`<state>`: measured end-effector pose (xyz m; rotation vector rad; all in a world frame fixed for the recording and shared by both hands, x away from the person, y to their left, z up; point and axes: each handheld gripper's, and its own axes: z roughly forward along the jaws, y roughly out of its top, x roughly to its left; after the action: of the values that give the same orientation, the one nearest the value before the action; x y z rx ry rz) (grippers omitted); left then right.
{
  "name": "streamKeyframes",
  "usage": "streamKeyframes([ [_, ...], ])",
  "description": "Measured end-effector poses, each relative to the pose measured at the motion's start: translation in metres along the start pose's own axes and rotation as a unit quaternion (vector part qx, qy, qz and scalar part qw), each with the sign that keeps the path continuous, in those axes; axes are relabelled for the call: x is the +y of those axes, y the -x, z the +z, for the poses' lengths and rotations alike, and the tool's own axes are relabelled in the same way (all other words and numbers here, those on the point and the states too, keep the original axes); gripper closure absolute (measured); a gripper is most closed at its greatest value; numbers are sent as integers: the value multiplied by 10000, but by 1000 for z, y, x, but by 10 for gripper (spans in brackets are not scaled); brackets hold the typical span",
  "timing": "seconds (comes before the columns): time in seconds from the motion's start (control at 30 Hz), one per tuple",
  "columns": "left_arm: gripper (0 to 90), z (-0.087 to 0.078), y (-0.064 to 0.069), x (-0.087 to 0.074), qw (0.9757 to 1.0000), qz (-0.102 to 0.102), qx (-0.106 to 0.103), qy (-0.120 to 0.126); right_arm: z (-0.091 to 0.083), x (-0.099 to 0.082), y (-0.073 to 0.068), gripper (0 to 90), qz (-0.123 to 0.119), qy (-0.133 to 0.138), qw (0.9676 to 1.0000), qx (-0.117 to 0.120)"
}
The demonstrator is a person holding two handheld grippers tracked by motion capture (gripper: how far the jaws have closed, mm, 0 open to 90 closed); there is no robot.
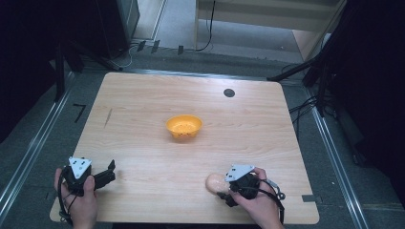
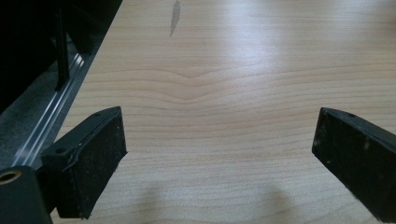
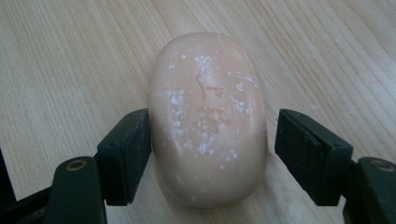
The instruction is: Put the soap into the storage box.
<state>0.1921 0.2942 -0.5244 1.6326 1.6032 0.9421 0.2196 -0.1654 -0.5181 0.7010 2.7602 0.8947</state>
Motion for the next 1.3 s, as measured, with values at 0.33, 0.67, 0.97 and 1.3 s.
streamKeyframes([
  [0.33, 33, 0, 0, 0, 10000, 14, -3, 2, 10, 3, -4, 312, 4, -107, 9999, 8],
  [0.67, 33, 0, 1, 0, 10000, 27, 6, 10, 10, -2, 2, 325, 37, 52, 9999, 157],
  [0.97, 33, 0, 1, 0, 10000, 37, -2, 4, 10, -1, 3, 333, -8, 11, 9998, 192],
  [1.3, 33, 0, 1, 0, 10000, 25, -15, 4, 2, 4, 10, 334, -107, 38, 9992, 373],
])
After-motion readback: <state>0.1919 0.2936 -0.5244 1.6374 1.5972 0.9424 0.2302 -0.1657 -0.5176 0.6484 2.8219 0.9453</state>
